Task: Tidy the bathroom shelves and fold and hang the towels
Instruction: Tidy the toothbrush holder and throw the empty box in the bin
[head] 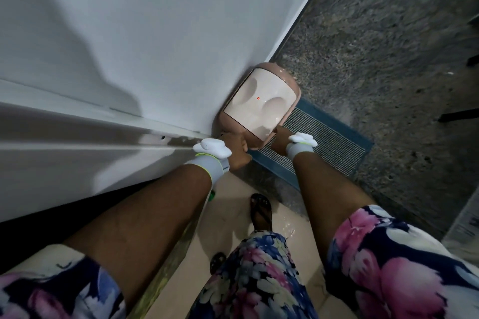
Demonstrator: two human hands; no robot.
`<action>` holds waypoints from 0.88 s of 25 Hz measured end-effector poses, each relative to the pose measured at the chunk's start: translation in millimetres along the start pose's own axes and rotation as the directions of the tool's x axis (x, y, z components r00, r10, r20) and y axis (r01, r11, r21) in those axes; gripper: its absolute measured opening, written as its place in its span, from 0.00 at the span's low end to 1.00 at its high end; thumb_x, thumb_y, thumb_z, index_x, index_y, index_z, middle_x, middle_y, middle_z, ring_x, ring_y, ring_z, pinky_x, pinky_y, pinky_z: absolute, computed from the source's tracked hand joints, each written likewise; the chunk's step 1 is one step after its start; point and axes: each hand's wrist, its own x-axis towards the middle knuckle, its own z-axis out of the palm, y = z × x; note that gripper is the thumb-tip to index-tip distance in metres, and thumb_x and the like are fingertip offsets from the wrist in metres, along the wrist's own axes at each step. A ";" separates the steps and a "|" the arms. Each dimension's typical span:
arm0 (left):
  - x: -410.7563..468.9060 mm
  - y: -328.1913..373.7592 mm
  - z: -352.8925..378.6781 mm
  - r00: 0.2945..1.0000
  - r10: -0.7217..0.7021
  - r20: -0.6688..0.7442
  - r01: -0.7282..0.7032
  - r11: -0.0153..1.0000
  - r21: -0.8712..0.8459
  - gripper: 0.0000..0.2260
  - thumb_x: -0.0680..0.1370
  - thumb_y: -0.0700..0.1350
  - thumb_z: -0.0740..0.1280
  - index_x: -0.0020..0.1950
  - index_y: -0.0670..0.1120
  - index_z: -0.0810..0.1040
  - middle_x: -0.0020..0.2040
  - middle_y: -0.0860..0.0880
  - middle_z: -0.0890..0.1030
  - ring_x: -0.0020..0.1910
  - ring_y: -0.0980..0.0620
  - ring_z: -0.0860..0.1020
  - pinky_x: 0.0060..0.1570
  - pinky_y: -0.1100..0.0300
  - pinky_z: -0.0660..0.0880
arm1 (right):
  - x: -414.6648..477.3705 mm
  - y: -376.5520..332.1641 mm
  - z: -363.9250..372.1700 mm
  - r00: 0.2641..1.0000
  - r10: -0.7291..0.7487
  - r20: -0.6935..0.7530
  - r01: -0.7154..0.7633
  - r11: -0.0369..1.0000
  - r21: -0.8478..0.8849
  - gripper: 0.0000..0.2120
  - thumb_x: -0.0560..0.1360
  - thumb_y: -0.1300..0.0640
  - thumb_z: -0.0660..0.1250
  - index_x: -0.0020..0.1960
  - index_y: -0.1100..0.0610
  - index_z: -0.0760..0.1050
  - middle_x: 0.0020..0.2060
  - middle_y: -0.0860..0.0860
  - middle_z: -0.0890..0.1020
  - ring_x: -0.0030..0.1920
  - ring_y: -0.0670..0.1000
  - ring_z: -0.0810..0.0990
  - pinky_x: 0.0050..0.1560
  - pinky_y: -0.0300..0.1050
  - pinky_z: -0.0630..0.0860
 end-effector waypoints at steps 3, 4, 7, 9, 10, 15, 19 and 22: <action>-16.7 -3.0 0.7 0.999 0.011 -0.034 -0.011 1.000 0.000 0.05 0.73 0.43 0.69 0.46 0.42 0.80 0.45 0.45 0.80 0.47 0.45 0.79 0.41 0.64 0.67 | -21.6 6.3 2.4 1.000 0.003 0.012 -0.003 1.000 -0.019 0.17 0.74 0.60 0.65 0.62 0.64 0.73 0.59 0.61 0.77 0.60 0.62 0.76 0.58 0.51 0.73; -21.1 -5.3 2.4 0.999 0.009 -0.041 -0.009 1.000 -0.005 0.05 0.73 0.43 0.70 0.45 0.42 0.80 0.46 0.45 0.81 0.48 0.45 0.79 0.41 0.64 0.67 | -28.9 8.4 3.5 1.000 -0.008 -0.001 0.008 1.000 -0.027 0.17 0.75 0.60 0.65 0.63 0.62 0.73 0.60 0.59 0.77 0.61 0.60 0.76 0.60 0.49 0.73; -48.3 -14.5 8.8 0.999 0.009 -0.039 -0.008 1.000 0.008 0.04 0.73 0.44 0.70 0.45 0.46 0.77 0.50 0.45 0.82 0.51 0.44 0.79 0.44 0.63 0.69 | -59.6 14.6 13.6 1.000 -0.001 -0.013 0.001 1.000 -0.014 0.17 0.75 0.59 0.63 0.63 0.60 0.74 0.61 0.56 0.78 0.62 0.57 0.76 0.60 0.45 0.73; -66.6 -24.2 18.1 0.999 -0.006 -0.036 0.007 1.000 0.029 0.06 0.73 0.46 0.70 0.47 0.46 0.78 0.50 0.46 0.82 0.51 0.44 0.79 0.46 0.62 0.71 | -82.4 20.2 23.5 1.000 0.023 -0.013 -0.023 1.000 -0.014 0.16 0.74 0.60 0.64 0.62 0.60 0.75 0.60 0.56 0.79 0.60 0.57 0.78 0.59 0.44 0.75; -79.9 -29.4 23.7 0.999 -0.002 -0.042 0.003 0.999 0.039 0.07 0.72 0.47 0.70 0.47 0.46 0.79 0.50 0.47 0.82 0.51 0.44 0.79 0.46 0.61 0.72 | -98.1 22.7 31.2 0.999 0.027 -0.021 -0.027 1.000 -0.014 0.16 0.74 0.60 0.64 0.61 0.60 0.75 0.59 0.57 0.79 0.59 0.57 0.78 0.58 0.45 0.75; -152.9 -45.9 40.8 0.991 0.085 -0.105 -0.073 0.992 0.107 0.08 0.73 0.47 0.70 0.46 0.43 0.81 0.47 0.46 0.82 0.49 0.44 0.80 0.43 0.63 0.69 | -170.1 31.8 72.5 0.996 0.051 -0.076 -0.049 0.998 0.027 0.15 0.76 0.59 0.61 0.61 0.61 0.75 0.59 0.58 0.78 0.59 0.58 0.77 0.59 0.46 0.74; -223.8 -65.4 62.3 0.984 0.160 -0.082 -0.142 0.971 0.192 0.07 0.74 0.47 0.70 0.42 0.45 0.76 0.45 0.46 0.79 0.41 0.48 0.74 0.40 0.62 0.67 | -247.0 32.5 112.6 0.982 0.055 -0.180 -0.043 0.996 0.072 0.14 0.73 0.59 0.66 0.58 0.60 0.77 0.56 0.57 0.81 0.56 0.57 0.79 0.57 0.47 0.77; -281.8 -79.2 93.7 0.975 0.221 -0.036 -0.201 0.936 0.288 0.08 0.76 0.50 0.68 0.44 0.45 0.77 0.45 0.46 0.78 0.44 0.49 0.75 0.42 0.62 0.68 | -312.4 35.3 160.1 0.965 0.051 -0.259 -0.015 0.990 0.139 0.14 0.72 0.61 0.67 0.57 0.61 0.77 0.55 0.58 0.81 0.56 0.58 0.79 0.55 0.47 0.77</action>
